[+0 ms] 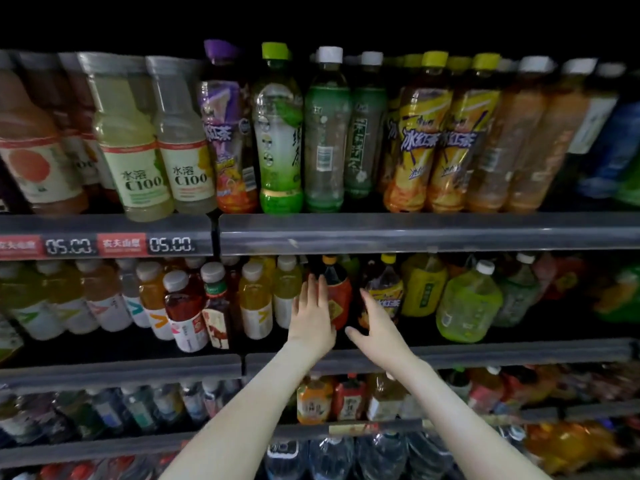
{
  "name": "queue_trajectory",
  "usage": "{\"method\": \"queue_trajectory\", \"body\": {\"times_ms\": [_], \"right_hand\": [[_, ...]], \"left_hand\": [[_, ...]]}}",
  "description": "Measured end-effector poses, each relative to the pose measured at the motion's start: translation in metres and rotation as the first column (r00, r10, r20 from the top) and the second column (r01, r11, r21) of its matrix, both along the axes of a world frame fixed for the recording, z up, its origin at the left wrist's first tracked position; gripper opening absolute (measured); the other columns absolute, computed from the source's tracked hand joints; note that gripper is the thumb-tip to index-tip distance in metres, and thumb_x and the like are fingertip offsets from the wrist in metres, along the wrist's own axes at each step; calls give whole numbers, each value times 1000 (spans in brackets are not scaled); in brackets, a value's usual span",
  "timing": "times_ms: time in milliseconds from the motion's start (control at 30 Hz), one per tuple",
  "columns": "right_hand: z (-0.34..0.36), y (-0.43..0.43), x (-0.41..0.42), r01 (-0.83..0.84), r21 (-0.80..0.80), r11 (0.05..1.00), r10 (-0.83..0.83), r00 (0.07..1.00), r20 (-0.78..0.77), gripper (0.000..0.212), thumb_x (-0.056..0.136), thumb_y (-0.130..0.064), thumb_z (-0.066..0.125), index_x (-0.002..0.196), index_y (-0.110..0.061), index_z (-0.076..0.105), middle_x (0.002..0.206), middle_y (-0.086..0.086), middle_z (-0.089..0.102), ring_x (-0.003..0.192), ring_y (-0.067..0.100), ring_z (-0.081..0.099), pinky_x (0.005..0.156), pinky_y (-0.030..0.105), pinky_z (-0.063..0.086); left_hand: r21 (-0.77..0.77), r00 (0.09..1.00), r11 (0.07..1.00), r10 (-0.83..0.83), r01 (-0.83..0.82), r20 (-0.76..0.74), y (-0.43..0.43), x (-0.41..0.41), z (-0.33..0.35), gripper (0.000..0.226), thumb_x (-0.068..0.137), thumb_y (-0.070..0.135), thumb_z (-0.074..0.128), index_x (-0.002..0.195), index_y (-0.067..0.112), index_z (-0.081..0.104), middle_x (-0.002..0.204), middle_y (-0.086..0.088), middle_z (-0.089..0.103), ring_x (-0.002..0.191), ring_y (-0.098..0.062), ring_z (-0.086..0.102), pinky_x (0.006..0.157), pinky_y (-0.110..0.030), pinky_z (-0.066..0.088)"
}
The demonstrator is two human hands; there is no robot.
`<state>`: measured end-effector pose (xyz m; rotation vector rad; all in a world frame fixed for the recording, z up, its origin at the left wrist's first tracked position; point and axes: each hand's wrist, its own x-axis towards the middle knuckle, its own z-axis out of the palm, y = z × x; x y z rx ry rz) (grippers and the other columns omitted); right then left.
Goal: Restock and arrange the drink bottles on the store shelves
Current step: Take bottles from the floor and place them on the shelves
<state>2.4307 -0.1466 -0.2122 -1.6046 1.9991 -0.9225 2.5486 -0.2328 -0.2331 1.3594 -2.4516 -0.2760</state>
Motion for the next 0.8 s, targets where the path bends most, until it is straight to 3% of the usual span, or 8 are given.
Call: {"method": "queue_trajectory", "body": {"times_ms": [100,267,367,433,533,633,733,800], "right_hand": [[1,-31,-12,-116,8,993,116,993,-13,81,92,-17,62,153,-20,9,143,-16,22,140,6,20,106,13,15],[-6,-90,-19,-92,58,994,90,995,38,87,90,-12,59,154,-25,3,159,3,12,145,21,19,111,26,24],[-2,-106,-17,24,55,998,-12,980,-198,74,90,-28,61,150,-19,20,153,10,22,140,26,22,113,35,25],[-1,-102,-20,-22,-11,1000,20,985,-173,65,88,-36,65,142,-18,33,143,8,36,132,25,34,107,35,33],[-3,-76,-20,-159,-92,983,137,969,-206,50,86,-46,64,122,-21,41,115,2,55,104,23,56,79,33,48],[-14,-49,-16,-300,-295,907,166,899,-405,26,89,-38,61,102,-20,49,88,-3,60,80,18,61,63,33,51],[-13,-33,-8,-277,-362,890,166,937,-308,19,88,-32,62,96,-16,55,86,-3,60,80,14,58,65,32,52],[-4,-22,-2,-247,-427,870,128,949,-289,19,87,-34,59,95,-17,56,87,-5,61,81,12,57,66,29,51]], "left_hand": [[87,994,996,3,7,-109,-26,-17,-5,95,89,27,57,149,8,-15,159,-12,-11,147,-25,-6,120,-37,5],[86,959,996,22,2,-281,-43,-23,-12,88,86,18,58,152,11,2,153,-9,10,142,-26,9,116,-32,13],[-10,935,1000,-17,15,-354,-40,-12,-15,74,80,13,56,146,4,24,140,-15,31,130,-32,29,112,-39,27],[-103,922,994,-56,18,-383,-33,-7,-21,65,72,11,55,134,1,40,122,-16,43,111,-32,41,97,-48,41],[-177,918,984,-100,34,-383,-12,-1,-31,62,70,10,67,125,3,42,113,-14,44,102,-23,37,89,-42,44],[-216,942,975,-119,51,-314,3,11,-45,75,70,19,77,131,12,34,118,-13,46,105,-23,38,88,-39,45],[-188,966,981,-96,50,-242,7,20,-44,89,72,34,79,141,10,30,134,-15,46,120,-29,44,97,-43,45],[-140,947,985,-142,105,-289,15,20,-33,92,71,30,81,144,9,29,142,-12,42,132,-26,40,104,-45,43]]}}
